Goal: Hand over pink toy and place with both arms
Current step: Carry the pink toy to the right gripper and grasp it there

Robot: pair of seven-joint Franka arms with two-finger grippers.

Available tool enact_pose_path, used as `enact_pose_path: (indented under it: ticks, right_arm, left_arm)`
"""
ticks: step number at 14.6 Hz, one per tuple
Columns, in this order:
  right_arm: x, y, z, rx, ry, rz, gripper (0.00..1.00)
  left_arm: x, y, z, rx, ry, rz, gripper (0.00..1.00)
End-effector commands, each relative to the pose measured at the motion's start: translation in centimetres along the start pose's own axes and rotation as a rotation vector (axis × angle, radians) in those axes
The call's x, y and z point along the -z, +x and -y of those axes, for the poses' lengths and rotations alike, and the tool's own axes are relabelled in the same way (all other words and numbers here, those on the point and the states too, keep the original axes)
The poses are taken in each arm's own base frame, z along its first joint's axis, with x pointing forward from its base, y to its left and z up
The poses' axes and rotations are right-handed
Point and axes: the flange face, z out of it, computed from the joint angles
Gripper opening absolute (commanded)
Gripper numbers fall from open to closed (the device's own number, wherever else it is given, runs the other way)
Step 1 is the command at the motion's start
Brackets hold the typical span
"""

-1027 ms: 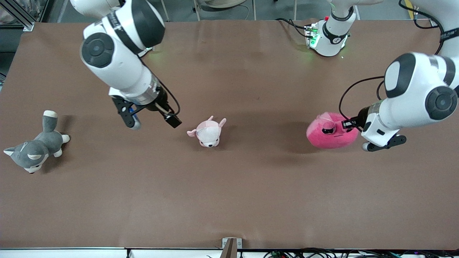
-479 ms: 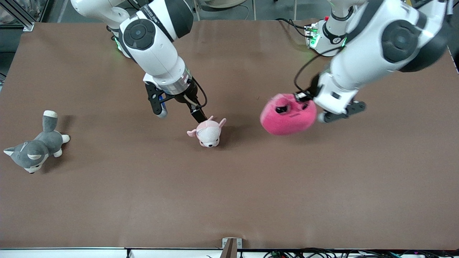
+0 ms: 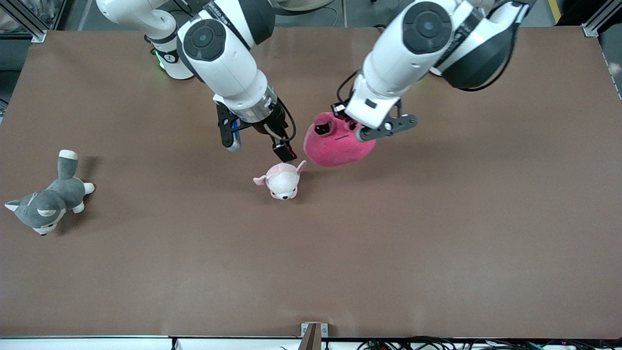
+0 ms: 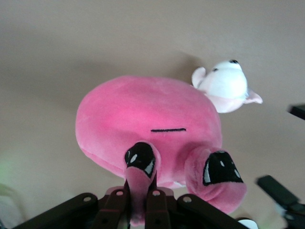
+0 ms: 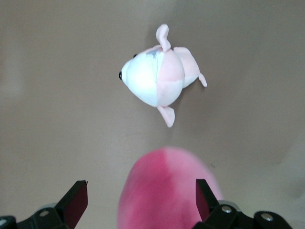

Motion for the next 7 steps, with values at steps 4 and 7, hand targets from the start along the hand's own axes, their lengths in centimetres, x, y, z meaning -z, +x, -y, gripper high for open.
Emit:
enact_pose_path:
  ticks: [4,7]
  right_arm:
    - [0.4,-2.0,-0.3,-0.044,-0.009,0.04,1.0]
    - [0.3,-2.8,-0.8,-0.029,-0.015,0.041,1.0]
  left_arm:
    - [0.3,-1.4,-2.0,-0.002,-0.042,-0.017,0.03]
    - [0.0,-1.5,-2.3,-0.004,-0.042,-0.013,0.03]
